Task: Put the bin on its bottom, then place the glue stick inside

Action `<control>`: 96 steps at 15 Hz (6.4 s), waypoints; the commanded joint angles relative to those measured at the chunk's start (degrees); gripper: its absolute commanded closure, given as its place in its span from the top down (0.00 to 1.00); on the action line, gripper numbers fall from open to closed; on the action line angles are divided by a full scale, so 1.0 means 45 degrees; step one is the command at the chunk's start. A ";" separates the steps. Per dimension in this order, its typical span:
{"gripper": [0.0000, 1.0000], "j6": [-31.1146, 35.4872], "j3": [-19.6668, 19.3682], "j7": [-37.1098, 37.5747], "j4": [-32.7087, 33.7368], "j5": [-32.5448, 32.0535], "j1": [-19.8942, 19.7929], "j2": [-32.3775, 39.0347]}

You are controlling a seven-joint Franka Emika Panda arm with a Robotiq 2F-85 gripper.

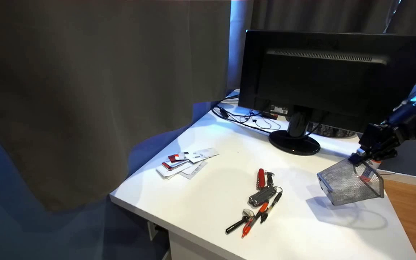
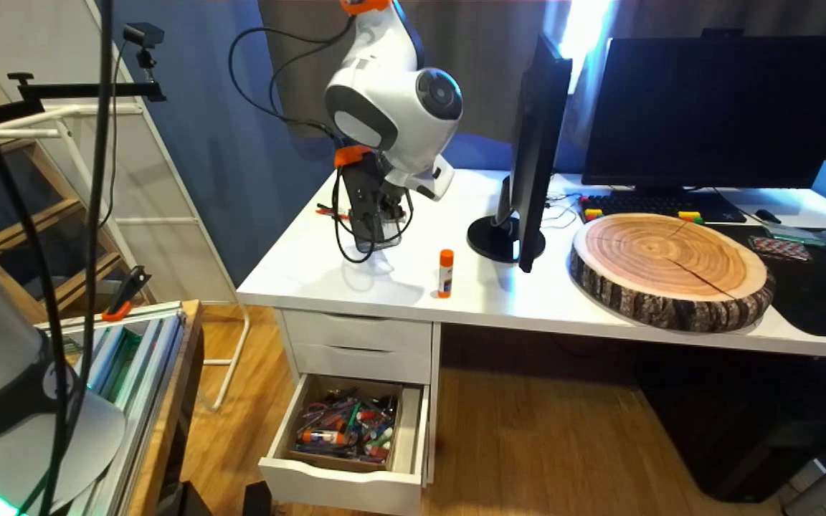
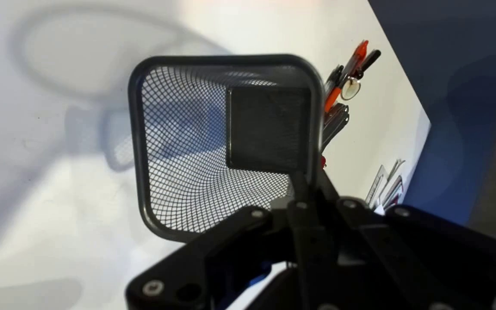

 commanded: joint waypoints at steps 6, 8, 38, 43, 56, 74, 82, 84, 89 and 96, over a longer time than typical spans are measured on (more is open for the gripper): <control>0.02 0.1495 -0.1343 0.6870 -0.0142 -0.8389 0.3083 -0.0926; 0.02 0.1683 -0.1003 0.8404 -0.0082 -1.0554 0.2871 -0.0911; 1.00 0.0850 -0.0118 1.2859 0.0728 -1.5487 0.0881 -0.1214; 1.00 0.0882 -0.0330 1.2953 0.0277 -1.5554 -0.0044 -0.1558; 1.00 0.1585 -0.0742 1.1970 0.0359 -1.6654 -0.0621 0.0246; 0.19 0.3718 -0.1758 1.2140 0.0688 -1.7160 -0.0122 0.1289; 0.08 0.2716 -0.1737 1.2238 0.0199 -1.7603 0.0482 -0.0343; 0.08 0.2259 -0.1697 1.2433 0.0084 -1.8080 0.0773 -0.1057; 0.08 0.1061 -0.0883 1.2503 0.0048 -1.8747 0.0870 -0.2469; 0.08 0.0483 0.0779 1.1593 0.0163 -1.7689 0.0561 -0.2599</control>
